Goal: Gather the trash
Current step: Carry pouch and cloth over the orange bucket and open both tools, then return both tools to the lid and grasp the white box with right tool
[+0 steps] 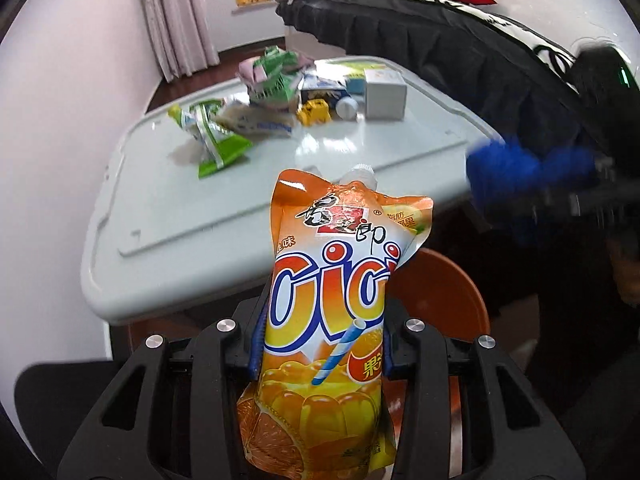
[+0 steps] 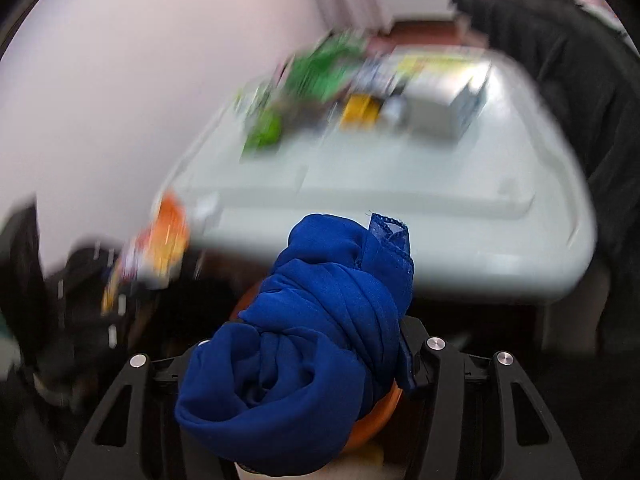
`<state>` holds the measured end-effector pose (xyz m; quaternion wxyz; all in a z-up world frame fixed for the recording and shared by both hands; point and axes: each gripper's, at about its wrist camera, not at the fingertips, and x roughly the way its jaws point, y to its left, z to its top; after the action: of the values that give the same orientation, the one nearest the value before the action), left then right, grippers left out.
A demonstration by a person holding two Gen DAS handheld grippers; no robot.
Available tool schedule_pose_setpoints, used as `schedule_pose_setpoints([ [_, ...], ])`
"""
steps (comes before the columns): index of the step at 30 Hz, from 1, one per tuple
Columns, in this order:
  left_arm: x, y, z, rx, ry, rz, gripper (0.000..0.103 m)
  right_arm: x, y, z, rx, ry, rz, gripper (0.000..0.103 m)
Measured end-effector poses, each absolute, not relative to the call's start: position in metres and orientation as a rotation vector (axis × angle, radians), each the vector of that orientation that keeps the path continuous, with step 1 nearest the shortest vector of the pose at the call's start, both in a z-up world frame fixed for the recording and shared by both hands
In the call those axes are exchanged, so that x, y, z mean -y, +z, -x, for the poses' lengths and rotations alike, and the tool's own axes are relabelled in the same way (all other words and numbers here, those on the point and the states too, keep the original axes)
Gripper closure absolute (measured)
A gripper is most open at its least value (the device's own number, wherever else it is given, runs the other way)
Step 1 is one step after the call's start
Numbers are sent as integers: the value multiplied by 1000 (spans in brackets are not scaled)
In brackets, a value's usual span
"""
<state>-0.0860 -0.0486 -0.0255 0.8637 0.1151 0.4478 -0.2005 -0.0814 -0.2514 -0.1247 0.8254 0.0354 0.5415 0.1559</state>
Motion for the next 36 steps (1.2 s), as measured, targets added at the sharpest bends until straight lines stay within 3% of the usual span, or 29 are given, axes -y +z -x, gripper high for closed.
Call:
schedule_pose_setpoints([
  [9,45,-65,93,-1120,-482,-240,63,204,-179,98,-1353,411,184,45],
  [16,43,-85,85,-1227,-497,-207,63,204,-195,94,-1403,434,204,39],
  [17,43,-85,86,-1228,-498,-212,59,203,-197,94,-1397,437,213,34],
  [20,46,-86,85,-1233,-449,-256,12,205,-191,97,-1379,433,217,11],
  [36,27,-53,73,-1105,-427,-162,12,264,-132,65,-1198,282,95,11],
])
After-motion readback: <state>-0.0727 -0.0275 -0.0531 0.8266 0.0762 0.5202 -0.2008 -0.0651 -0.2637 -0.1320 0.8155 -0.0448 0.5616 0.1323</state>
